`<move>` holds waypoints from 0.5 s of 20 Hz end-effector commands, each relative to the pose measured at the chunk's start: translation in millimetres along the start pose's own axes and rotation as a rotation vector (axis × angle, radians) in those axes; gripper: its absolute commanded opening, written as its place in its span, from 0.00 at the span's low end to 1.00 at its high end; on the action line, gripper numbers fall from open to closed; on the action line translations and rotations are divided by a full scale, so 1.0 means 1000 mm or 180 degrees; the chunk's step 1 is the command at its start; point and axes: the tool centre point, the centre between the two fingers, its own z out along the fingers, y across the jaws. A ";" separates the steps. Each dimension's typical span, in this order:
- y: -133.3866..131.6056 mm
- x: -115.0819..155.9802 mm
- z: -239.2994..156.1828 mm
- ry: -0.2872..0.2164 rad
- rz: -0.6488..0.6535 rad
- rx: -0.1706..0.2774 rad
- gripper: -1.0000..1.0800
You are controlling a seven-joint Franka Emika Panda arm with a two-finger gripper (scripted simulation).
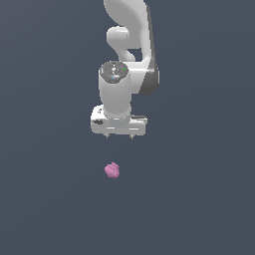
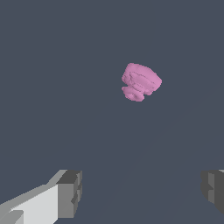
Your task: Pick up the object and move it to a goal position.
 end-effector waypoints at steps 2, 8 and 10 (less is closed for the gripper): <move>0.000 0.000 0.000 0.0001 -0.0002 -0.0001 0.96; -0.019 0.003 -0.011 0.0048 -0.0101 -0.0050 0.96; -0.022 0.003 -0.013 0.0057 -0.0134 -0.0061 0.96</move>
